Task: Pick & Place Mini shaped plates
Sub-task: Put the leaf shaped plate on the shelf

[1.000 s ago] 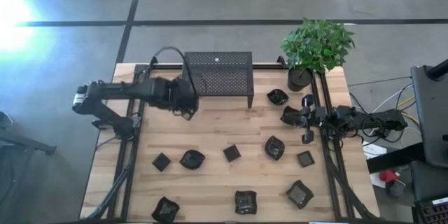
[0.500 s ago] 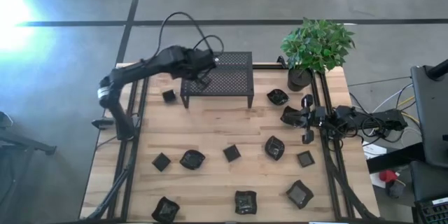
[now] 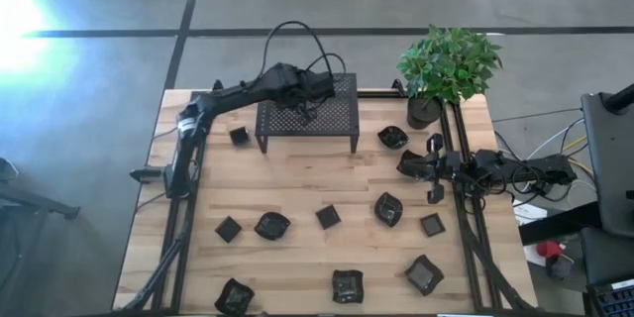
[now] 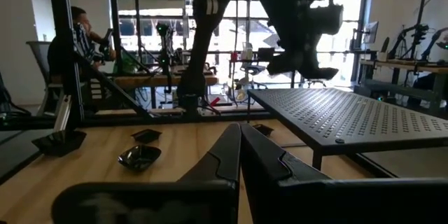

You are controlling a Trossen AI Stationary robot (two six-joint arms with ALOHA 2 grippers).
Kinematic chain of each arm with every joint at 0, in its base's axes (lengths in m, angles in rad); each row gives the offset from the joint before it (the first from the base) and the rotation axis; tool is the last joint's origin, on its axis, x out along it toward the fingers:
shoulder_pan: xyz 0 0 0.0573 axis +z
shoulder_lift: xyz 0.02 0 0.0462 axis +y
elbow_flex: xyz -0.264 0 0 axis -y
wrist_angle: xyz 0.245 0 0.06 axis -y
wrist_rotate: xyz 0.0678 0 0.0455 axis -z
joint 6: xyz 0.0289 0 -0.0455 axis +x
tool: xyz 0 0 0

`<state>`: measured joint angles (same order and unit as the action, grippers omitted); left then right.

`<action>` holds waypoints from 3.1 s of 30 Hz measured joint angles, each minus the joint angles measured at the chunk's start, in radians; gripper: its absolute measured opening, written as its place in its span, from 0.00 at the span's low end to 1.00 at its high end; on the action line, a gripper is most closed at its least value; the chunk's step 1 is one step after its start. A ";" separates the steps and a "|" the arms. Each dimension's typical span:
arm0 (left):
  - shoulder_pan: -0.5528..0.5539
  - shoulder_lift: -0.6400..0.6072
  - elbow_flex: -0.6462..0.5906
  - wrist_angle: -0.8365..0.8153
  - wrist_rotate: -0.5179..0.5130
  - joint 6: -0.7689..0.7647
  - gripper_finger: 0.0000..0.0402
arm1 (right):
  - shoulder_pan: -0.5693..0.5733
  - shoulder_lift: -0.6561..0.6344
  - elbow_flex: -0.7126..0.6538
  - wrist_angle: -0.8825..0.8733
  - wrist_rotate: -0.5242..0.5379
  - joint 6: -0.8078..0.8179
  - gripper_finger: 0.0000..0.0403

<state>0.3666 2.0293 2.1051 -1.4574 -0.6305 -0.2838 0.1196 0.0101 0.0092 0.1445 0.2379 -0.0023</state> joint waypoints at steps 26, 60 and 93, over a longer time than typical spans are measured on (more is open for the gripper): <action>0.062 0.049 -0.038 -0.026 0.019 -0.027 0.00 | 0.000 0.000 0.000 -0.012 0.000 0.003 0.02; 0.060 0.049 -0.045 0.006 0.044 0.002 0.00 | 0.000 0.000 0.000 -0.014 0.000 0.003 0.02; 0.059 0.048 -0.045 0.007 0.044 -0.005 0.00 | 0.000 0.000 0.000 -0.014 0.000 0.003 0.02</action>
<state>0.4259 2.0773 2.0605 -1.4504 -0.5865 -0.2888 0.1196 0.0097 0.0093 0.1307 0.2375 0.0002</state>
